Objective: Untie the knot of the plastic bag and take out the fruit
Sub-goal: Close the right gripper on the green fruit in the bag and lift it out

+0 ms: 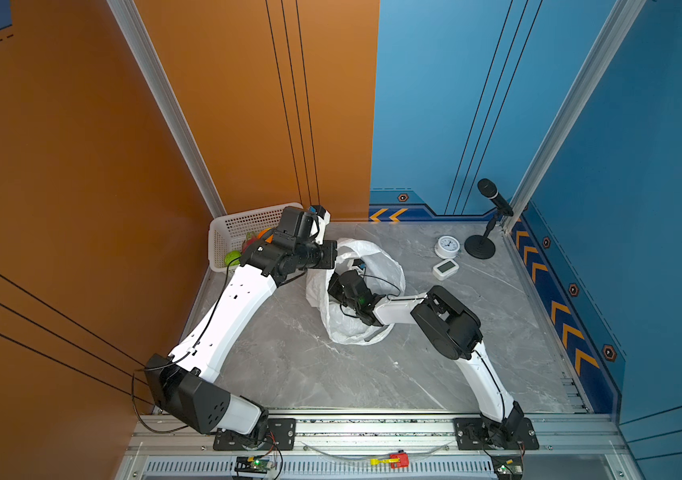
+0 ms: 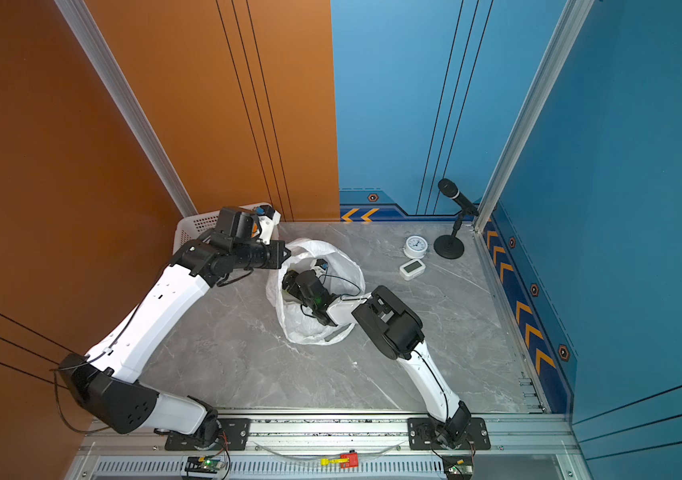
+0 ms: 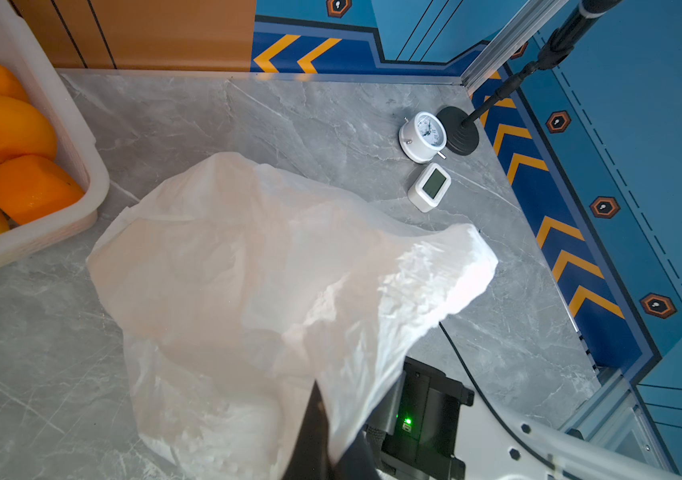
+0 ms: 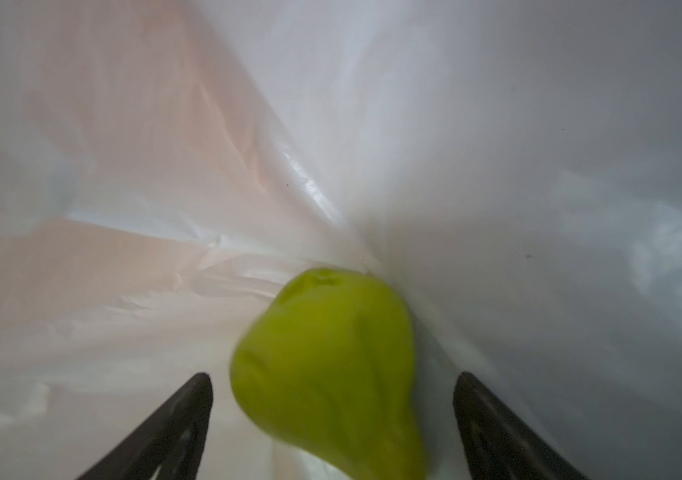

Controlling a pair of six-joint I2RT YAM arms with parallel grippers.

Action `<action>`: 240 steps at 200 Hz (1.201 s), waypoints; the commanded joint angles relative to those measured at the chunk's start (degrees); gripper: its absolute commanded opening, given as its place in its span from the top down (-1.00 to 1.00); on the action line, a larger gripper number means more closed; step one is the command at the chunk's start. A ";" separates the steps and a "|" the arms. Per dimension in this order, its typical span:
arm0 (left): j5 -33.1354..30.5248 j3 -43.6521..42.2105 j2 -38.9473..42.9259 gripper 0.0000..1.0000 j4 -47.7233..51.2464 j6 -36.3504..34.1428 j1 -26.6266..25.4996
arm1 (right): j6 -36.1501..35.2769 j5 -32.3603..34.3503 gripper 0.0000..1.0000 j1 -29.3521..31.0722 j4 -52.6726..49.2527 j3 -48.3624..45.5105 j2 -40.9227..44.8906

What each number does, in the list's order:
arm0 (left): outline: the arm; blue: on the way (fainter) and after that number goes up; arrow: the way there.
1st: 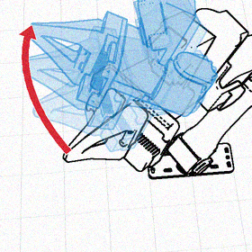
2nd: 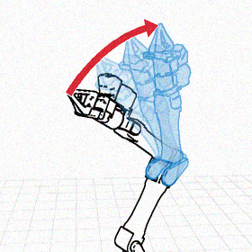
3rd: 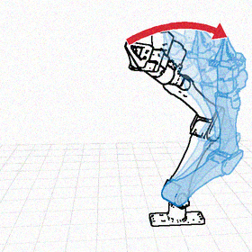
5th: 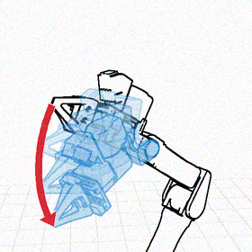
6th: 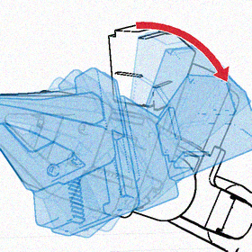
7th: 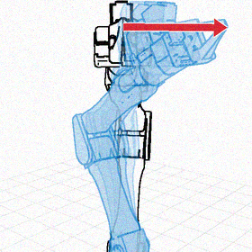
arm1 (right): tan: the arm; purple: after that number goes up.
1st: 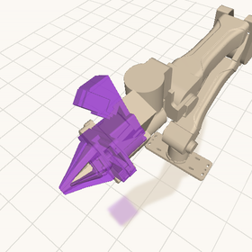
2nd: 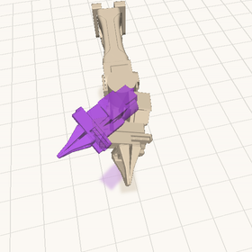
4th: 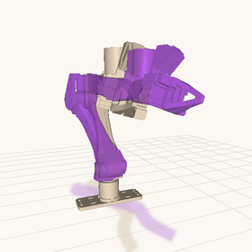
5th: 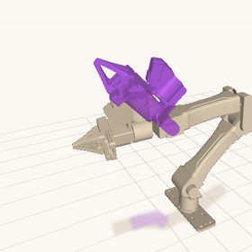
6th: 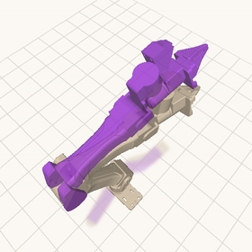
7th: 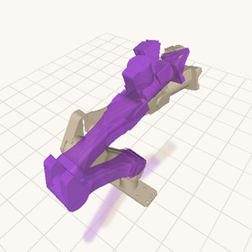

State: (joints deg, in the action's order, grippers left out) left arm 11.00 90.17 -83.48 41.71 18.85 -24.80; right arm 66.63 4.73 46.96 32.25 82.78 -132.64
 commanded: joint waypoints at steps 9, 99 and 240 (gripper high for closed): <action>1.89 1.61 -0.47 0.93 0.39 -0.65 -1.12 | 1.08 -0.07 -0.87 -0.21 1.43 3.15 -1.91; 2.70 -0.26 3.96 0.97 0.27 -2.23 -2.70 | 3.17 2.13 -0.52 -1.69 -9.79 6.87 -4.32; -6.06 -4.05 4.39 0.93 1.60 -1.18 -3.12 | 0.52 -3.74 0.22 -2.34 0.09 -10.25 12.24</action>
State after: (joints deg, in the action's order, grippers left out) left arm 6.94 85.36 -78.02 42.06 17.80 -27.35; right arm 68.84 2.76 44.86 29.80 74.76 -124.53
